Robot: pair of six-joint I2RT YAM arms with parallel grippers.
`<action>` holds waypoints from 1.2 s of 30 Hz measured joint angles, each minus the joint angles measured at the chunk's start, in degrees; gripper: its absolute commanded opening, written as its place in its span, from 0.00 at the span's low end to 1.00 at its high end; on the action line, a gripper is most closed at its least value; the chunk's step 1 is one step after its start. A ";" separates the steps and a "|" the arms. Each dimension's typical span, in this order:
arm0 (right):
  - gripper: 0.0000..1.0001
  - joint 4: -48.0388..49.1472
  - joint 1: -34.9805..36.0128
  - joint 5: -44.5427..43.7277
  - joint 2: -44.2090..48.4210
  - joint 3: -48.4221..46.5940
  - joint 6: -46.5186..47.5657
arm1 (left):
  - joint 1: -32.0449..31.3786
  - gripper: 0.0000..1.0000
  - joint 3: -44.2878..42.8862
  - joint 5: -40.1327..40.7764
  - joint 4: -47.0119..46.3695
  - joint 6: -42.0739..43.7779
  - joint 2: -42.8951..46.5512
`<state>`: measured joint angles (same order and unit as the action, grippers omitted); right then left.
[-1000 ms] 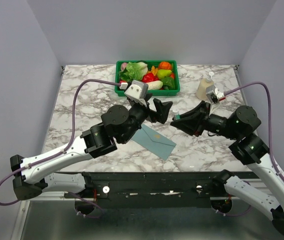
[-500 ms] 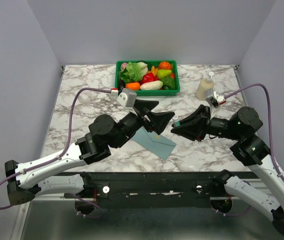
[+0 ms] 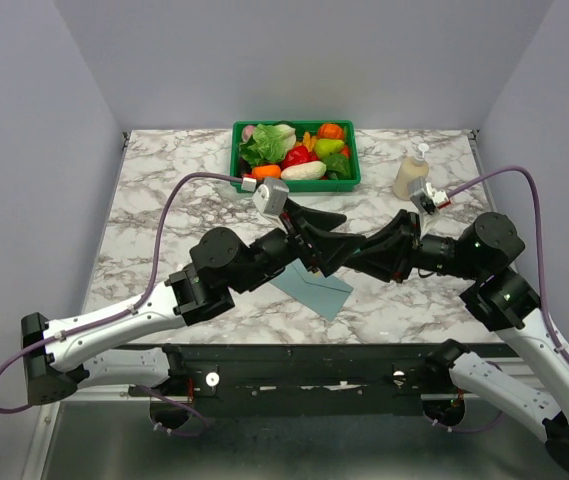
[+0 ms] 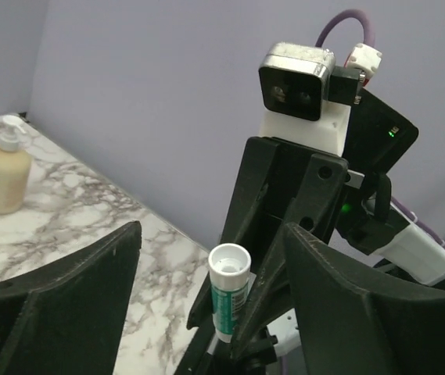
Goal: Place the letter into the envelope and seal it
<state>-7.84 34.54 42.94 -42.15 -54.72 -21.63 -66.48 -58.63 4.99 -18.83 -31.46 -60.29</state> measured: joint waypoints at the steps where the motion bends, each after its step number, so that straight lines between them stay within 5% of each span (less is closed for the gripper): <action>1: 0.01 0.00 0.00 0.02 -0.02 0.00 0.00 | -0.02 0.73 0.00 -0.63 -0.20 -0.33 -0.44; 6: 0.01 0.00 0.00 0.02 -0.04 0.00 -0.02 | -0.02 0.57 0.00 -2.62 -1.51 -1.68 -1.07; 10: 0.01 0.00 0.00 0.02 -0.04 0.00 -0.02 | -0.02 0.24 0.00 -3.21 -2.58 -2.38 -1.07; 12: 0.01 0.02 0.00 0.22 -0.02 0.00 -0.02 | 0.07 0.19 0.00 -3.32 -2.73 -2.64 -1.07; 15: 0.01 -0.39 0.00 0.24 0.11 0.00 -0.02 | 0.09 0.25 0.02 -4.11 -3.50 -2.86 -1.11; 16: 0.01 -0.52 0.00 0.24 0.11 0.00 -0.02 | 0.09 0.48 0.02 -4.52 -3.69 -2.93 -1.20; 20: 0.01 -0.85 0.00 0.24 0.11 0.00 -0.04 | 0.11 0.64 0.04 -5.95 -4.31 -3.74 -1.53; 25: 0.01 -0.85 0.00 0.22 0.11 0.00 -0.09 | 0.00 0.61 0.07 -6.88 -4.39 -4.02 -1.81; 36: 0.01 -0.87 0.02 0.39 0.92 0.00 -0.44 | 0.11 0.24 0.07 -7.72 -4.31 -4.48 -3.21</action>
<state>-8.71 34.57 43.33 -41.23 -54.72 -22.06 -66.37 -58.57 -2.72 -23.14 -35.94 -63.51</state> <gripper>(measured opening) 0.299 0.361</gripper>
